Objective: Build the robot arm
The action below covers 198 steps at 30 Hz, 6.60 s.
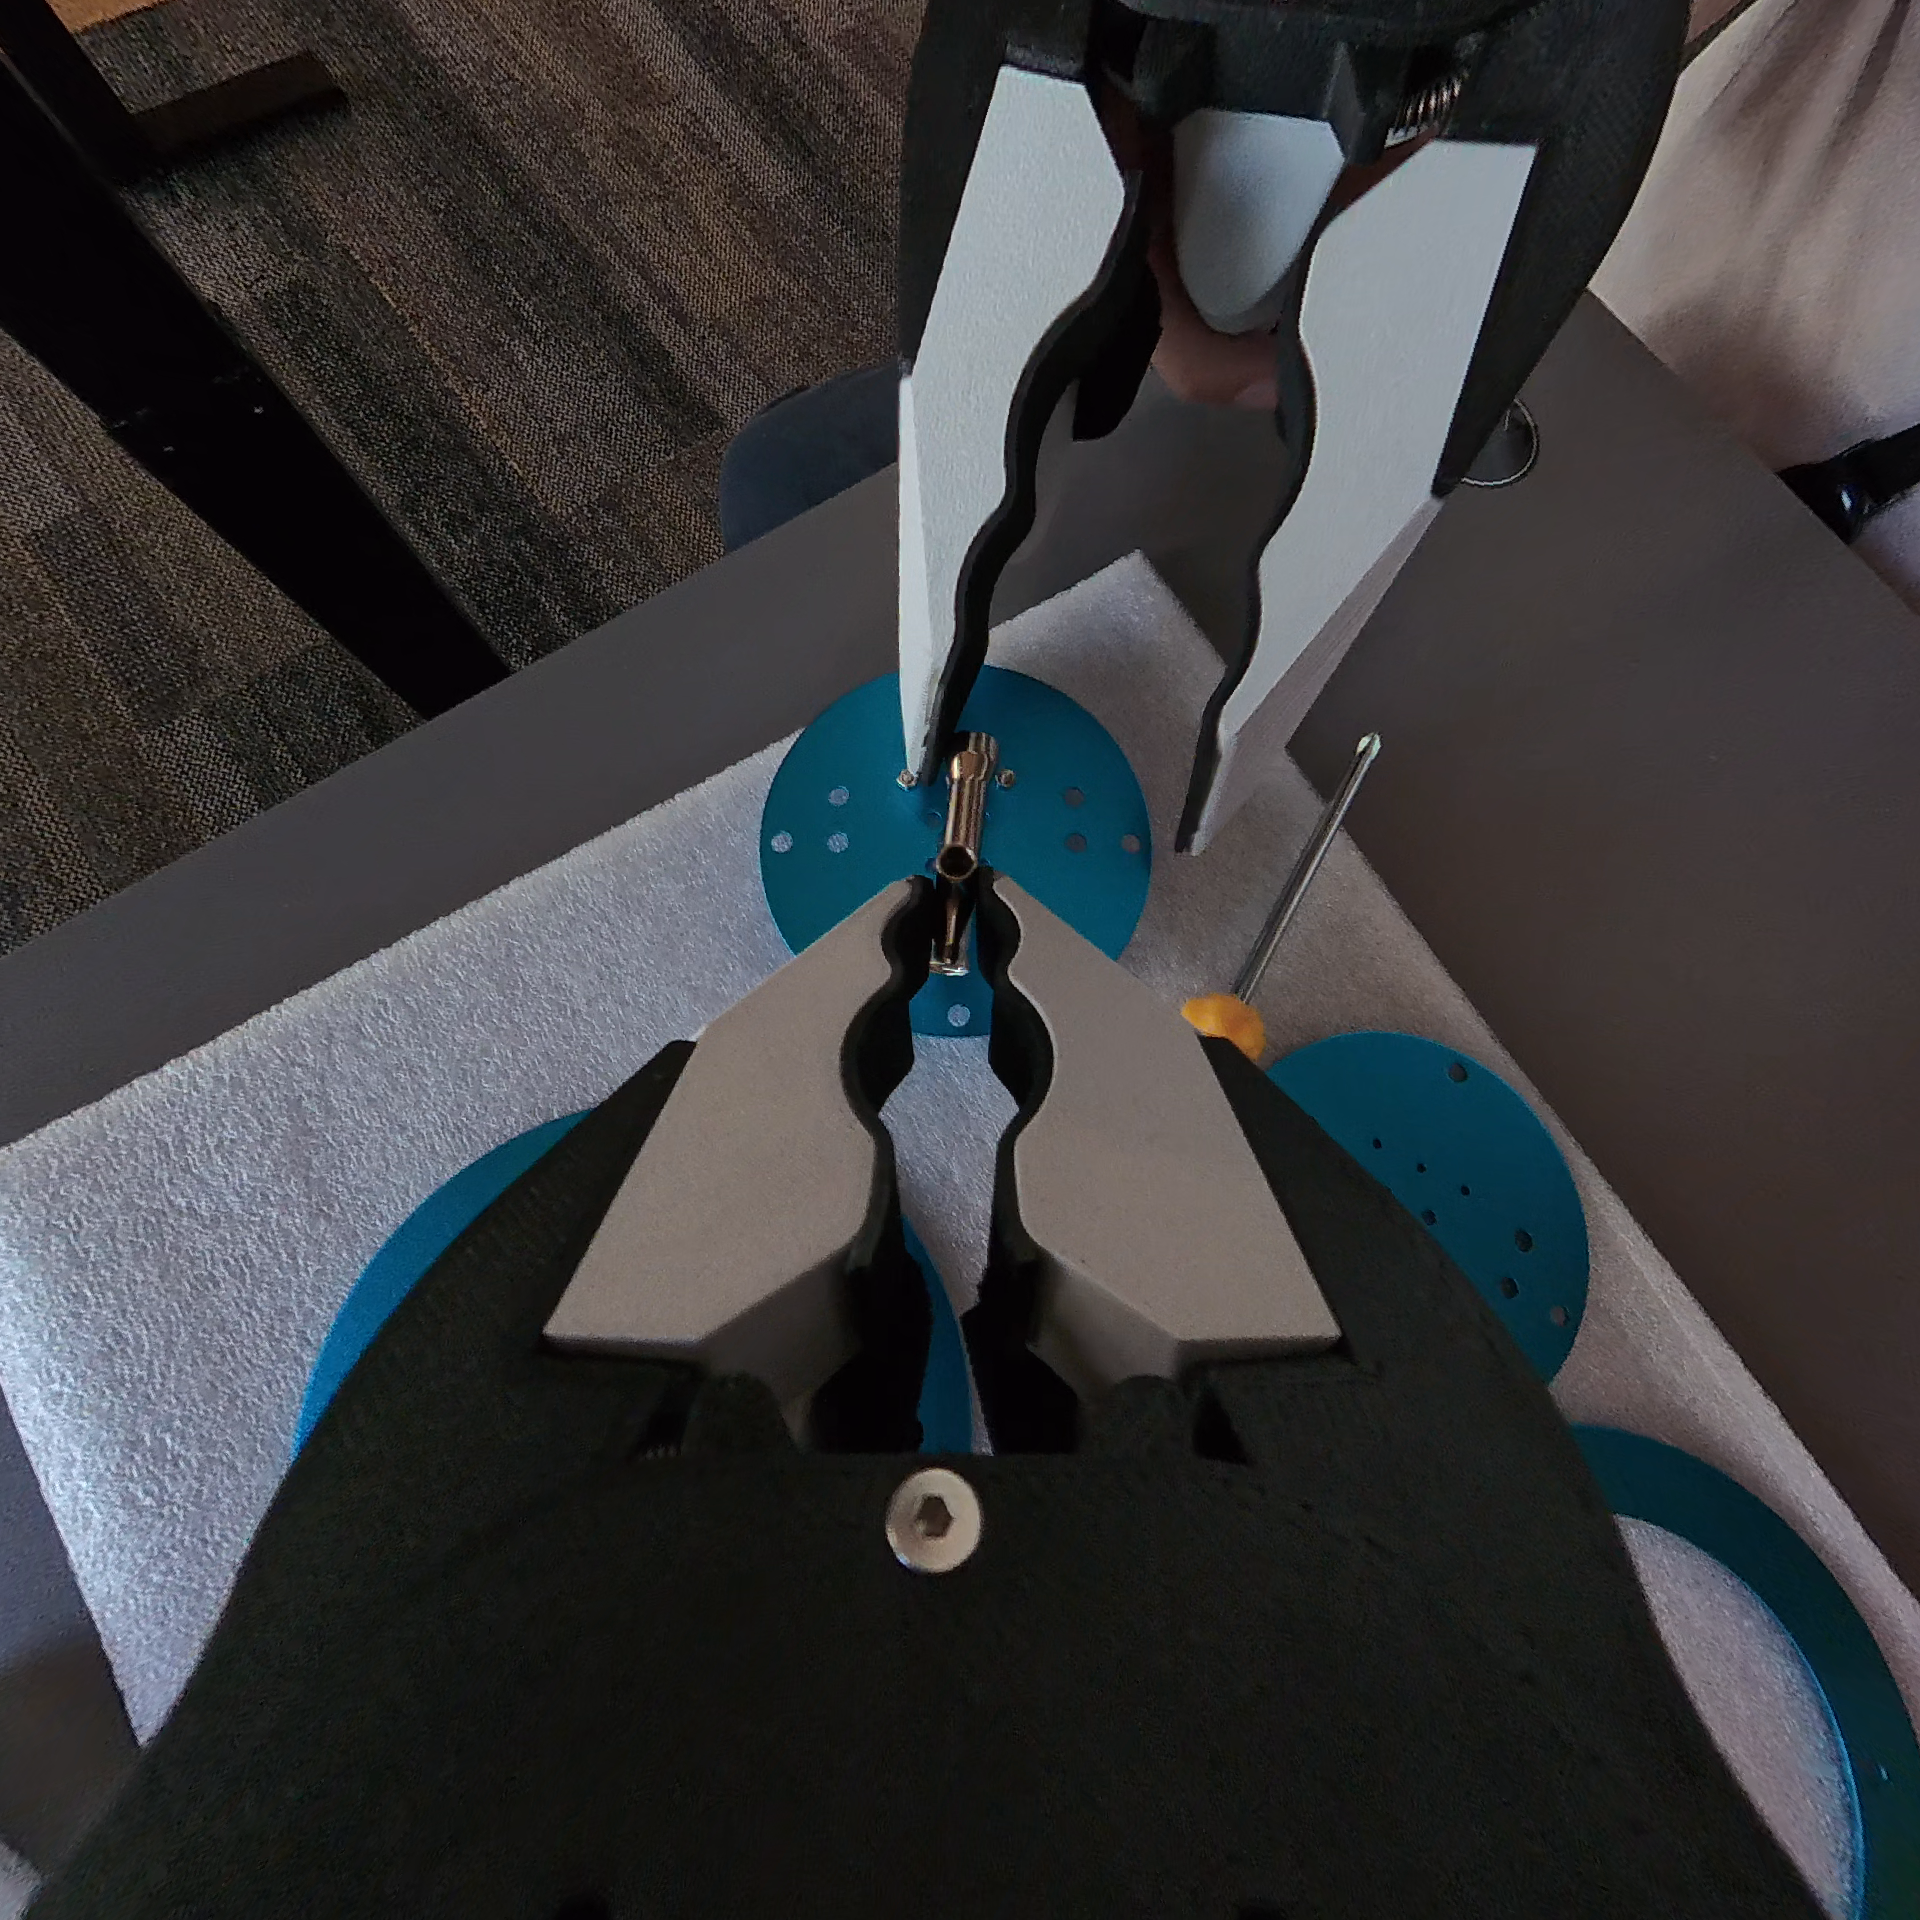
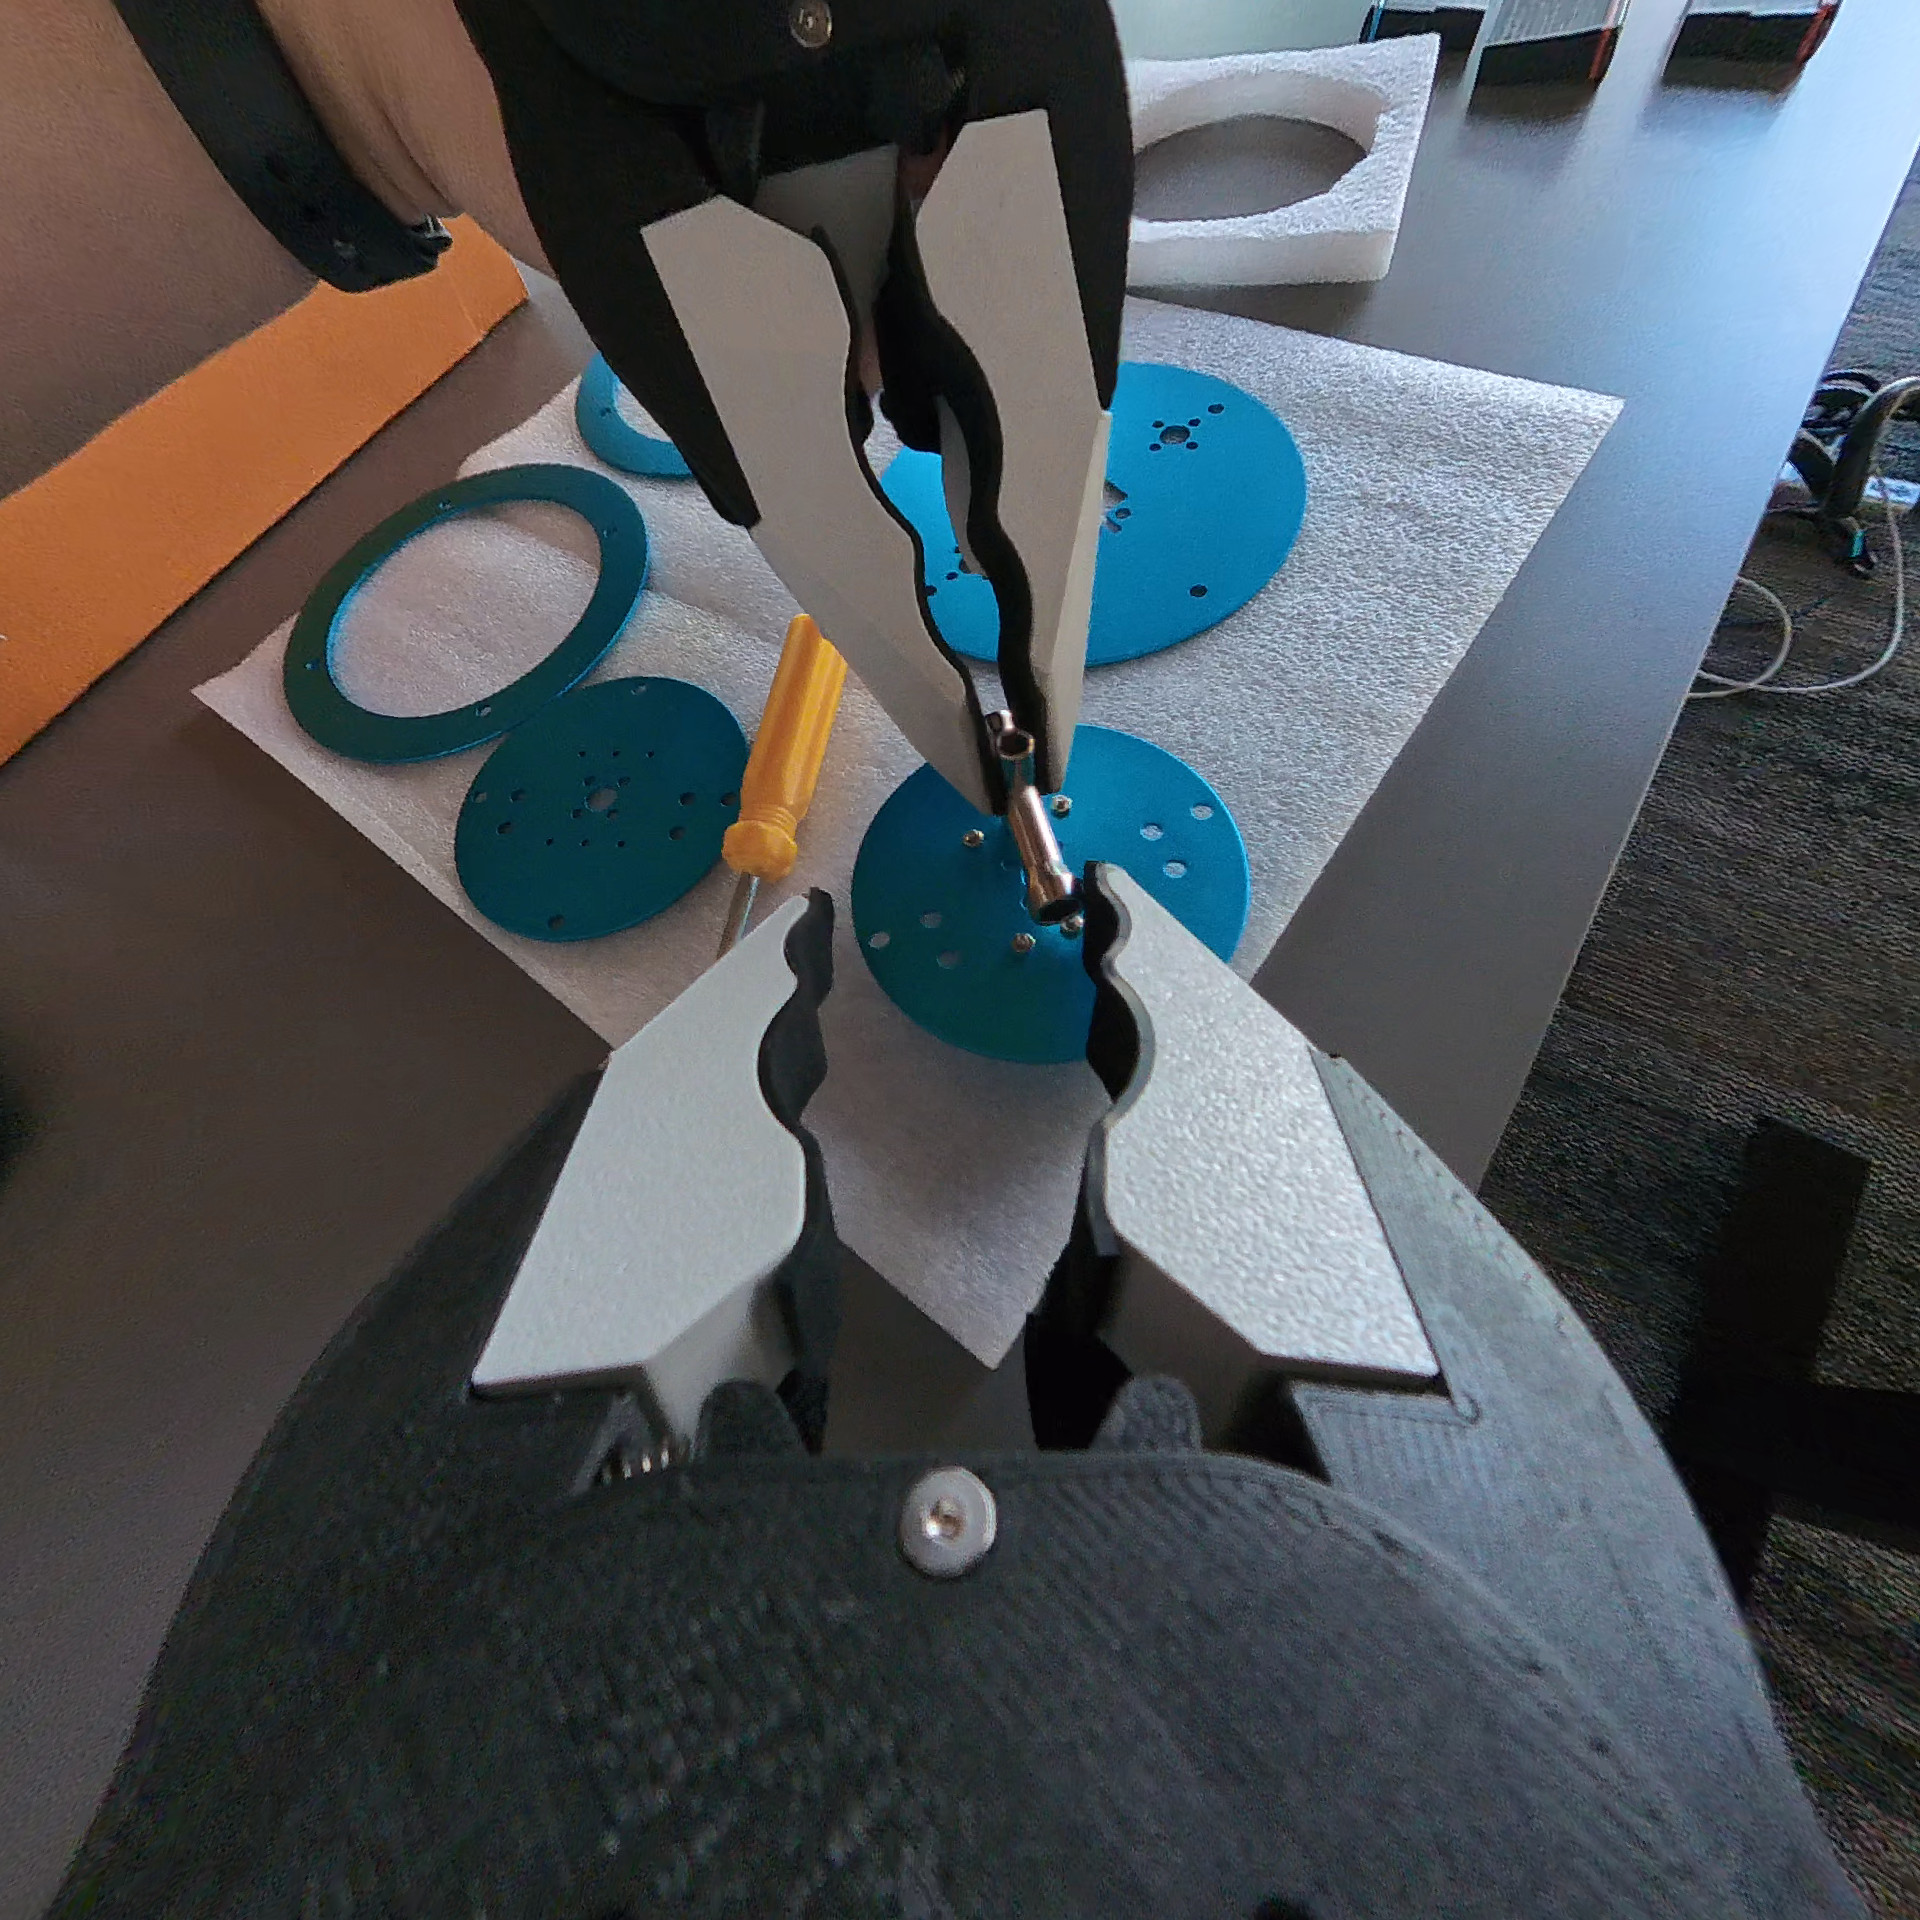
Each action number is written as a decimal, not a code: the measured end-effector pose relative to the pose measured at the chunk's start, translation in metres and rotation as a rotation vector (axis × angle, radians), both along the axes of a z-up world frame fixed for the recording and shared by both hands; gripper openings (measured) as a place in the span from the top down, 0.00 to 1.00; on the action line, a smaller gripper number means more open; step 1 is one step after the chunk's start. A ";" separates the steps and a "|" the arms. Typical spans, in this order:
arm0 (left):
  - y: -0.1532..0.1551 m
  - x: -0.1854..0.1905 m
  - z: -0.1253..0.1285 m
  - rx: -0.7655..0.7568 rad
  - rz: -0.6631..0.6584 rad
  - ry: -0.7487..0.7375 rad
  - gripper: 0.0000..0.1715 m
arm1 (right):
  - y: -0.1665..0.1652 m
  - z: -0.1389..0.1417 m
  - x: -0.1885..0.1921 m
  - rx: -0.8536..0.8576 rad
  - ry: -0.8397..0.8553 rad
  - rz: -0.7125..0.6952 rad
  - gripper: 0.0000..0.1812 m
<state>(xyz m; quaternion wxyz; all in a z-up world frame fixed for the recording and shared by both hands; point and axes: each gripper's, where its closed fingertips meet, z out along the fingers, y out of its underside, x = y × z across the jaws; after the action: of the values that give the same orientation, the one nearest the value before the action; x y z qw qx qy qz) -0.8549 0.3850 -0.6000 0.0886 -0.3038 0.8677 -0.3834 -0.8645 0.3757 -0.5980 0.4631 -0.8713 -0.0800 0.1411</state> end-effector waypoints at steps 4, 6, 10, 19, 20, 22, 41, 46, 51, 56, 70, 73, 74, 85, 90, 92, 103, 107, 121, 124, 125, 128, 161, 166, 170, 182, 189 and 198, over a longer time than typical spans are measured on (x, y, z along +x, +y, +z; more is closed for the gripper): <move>0.000 -0.001 0.000 -0.030 0.007 -0.010 0.96 | 0.000 0.001 -0.002 0.005 0.006 -0.005 0.72; 0.000 -0.001 0.000 -0.032 0.005 -0.008 0.96 | -0.001 0.001 -0.004 0.006 -0.001 -0.010 0.72; 0.000 -0.002 0.000 -0.017 -0.010 0.005 0.96 | -0.003 0.001 -0.006 0.000 -0.014 -0.031 0.72; 0.001 -0.003 -0.001 -0.008 -0.012 0.010 0.95 | -0.003 0.001 -0.007 0.008 -0.002 -0.019 0.71; 0.001 -0.003 -0.001 -0.008 -0.011 0.009 0.95 | -0.002 0.001 -0.007 0.006 0.014 -0.027 0.71; 0.002 -0.004 -0.001 -0.011 -0.010 0.008 0.95 | -0.002 0.002 -0.009 0.005 0.037 -0.060 0.72; 0.013 0.005 0.054 -0.085 0.281 -0.095 0.97 | -0.018 0.035 0.010 0.144 -0.001 0.029 0.70; 0.041 -0.066 0.054 -0.104 0.772 0.147 0.97 | -0.057 0.018 0.027 0.137 -0.105 0.116 0.72; 0.078 -0.110 0.018 -0.281 1.164 0.358 0.97 | -0.082 0.003 0.013 0.128 -0.036 0.178 0.72; 0.099 -0.100 -0.014 -0.347 1.273 0.460 0.97 | -0.110 0.006 0.006 0.165 -0.028 0.170 0.72; 0.023 -0.120 0.056 -0.117 1.098 0.142 0.73 | -0.029 0.020 0.004 0.443 -0.931 0.501 0.80; -0.020 -0.129 0.060 -0.120 1.007 0.129 0.77 | -0.021 -0.005 -0.002 0.422 -1.147 0.617 0.87; -0.030 -0.134 0.062 -0.118 0.993 0.120 0.77 | -0.016 -0.005 0.000 0.447 -1.212 0.595 0.91; -0.141 -0.186 0.083 -0.431 0.963 0.100 0.83 | -0.008 0.072 0.002 0.023 0.159 0.391 1.00; -0.182 -0.199 0.081 -0.508 0.999 -0.005 0.85 | 0.004 0.020 0.016 -0.451 0.581 0.455 1.00; -0.191 -0.203 0.079 -0.493 1.016 -0.033 0.83 | 0.012 0.014 0.018 -0.477 0.645 0.480 0.99; -0.091 -0.200 0.171 -0.222 1.179 -0.475 0.78 | 0.001 0.042 0.046 0.284 -0.101 0.608 0.88; -0.046 -0.174 0.214 -0.239 1.159 -0.624 0.84 | -0.055 0.064 0.017 0.434 -0.146 0.443 0.71; -0.100 0.025 0.436 -0.268 0.780 -0.559 0.81 | -0.218 0.456 0.087 0.589 -0.426 -0.288 0.86; -0.132 0.088 0.474 -0.264 0.745 -0.627 0.82 | -0.263 0.489 0.145 0.553 -0.539 -0.394 0.89; -0.143 0.112 0.480 -0.246 0.751 -0.627 0.82 | -0.279 0.494 0.169 0.524 -0.561 -0.435 0.88; -0.177 0.186 0.491 -0.213 0.752 -0.619 0.79 | -0.328 0.495 0.247 0.431 -0.644 -0.534 0.84; -0.035 0.439 0.535 -0.400 0.594 -0.639 0.66 | -0.204 0.530 0.538 0.383 -0.377 -0.718 0.73; 0.009 0.456 0.530 -0.220 0.660 -0.627 0.65 | -0.192 0.531 0.576 0.356 -0.479 -0.798 0.76; 0.041 0.456 0.537 -0.157 0.693 -0.667 0.67 | -0.191 0.515 0.576 0.307 -0.669 -0.756 0.76; 0.086 0.472 0.543 -0.057 0.749 -0.687 0.71 | -0.210 0.509 0.608 0.232 -0.693 -0.901 0.78; 0.090 0.480 0.556 -0.125 0.759 -0.728 0.69 | -0.208 0.504 0.607 0.186 -0.746 -0.882 0.81; 0.093 0.484 0.552 -0.144 0.765 -0.707 0.71 | -0.210 0.509 0.606 0.203 -0.794 -0.888 0.82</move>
<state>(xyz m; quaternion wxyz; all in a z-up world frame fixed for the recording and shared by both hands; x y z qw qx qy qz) -0.3711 0.4782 -0.0481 0.4883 -0.4563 0.5834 -0.4615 -0.2590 0.1655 -0.0885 0.4935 -0.7589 0.1116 -0.4099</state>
